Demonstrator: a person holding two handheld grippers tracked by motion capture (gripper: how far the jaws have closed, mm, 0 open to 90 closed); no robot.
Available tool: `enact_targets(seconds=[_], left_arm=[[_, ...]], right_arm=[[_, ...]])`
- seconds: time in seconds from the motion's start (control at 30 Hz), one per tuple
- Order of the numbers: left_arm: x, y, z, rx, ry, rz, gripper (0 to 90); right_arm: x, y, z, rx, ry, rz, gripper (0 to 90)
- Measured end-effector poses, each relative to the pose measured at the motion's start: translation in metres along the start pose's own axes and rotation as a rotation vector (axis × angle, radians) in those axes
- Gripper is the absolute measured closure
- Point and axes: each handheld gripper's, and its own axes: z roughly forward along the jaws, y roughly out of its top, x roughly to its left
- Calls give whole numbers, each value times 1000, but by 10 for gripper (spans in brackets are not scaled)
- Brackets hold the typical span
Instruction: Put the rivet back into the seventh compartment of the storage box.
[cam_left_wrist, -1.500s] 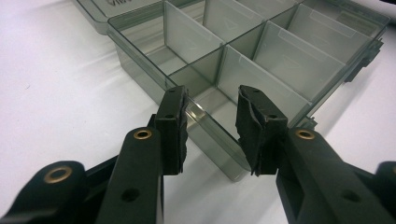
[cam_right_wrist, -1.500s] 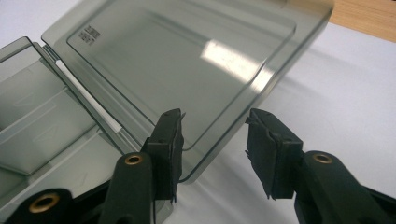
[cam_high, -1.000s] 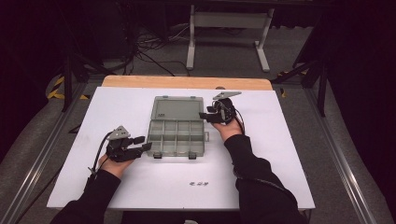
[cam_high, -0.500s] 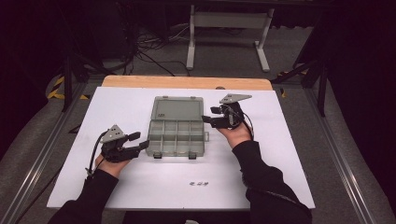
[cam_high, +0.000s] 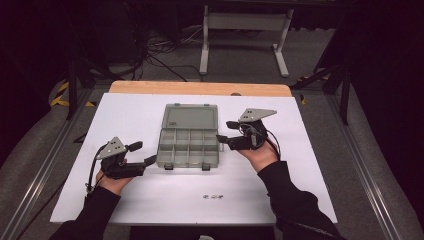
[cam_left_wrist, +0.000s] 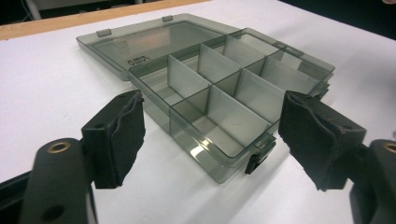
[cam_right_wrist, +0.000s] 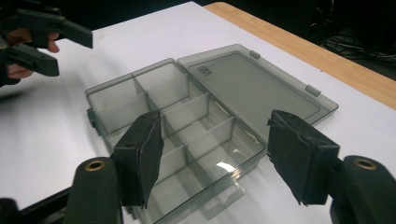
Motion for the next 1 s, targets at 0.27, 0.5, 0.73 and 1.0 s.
enact_targets(seconds=[0.27, 0.5, 0.73, 1.0], left_arm=[[0, -2, -5, -9, -14, 18, 192], [1, -4, -7, -28, -21, 8, 160], [5, -6, -9, -15, -9, 21, 148], [6, -10, -13, -22, 0, 10, 141]], right_arm=[[12, -2, -11, 30, 13, -22, 341], [21, 2, -12, 90, 23, -54, 305], [31, 7, -10, 194, 32, -106, 301], [40, 11, -8, 289, 53, -144, 299]])
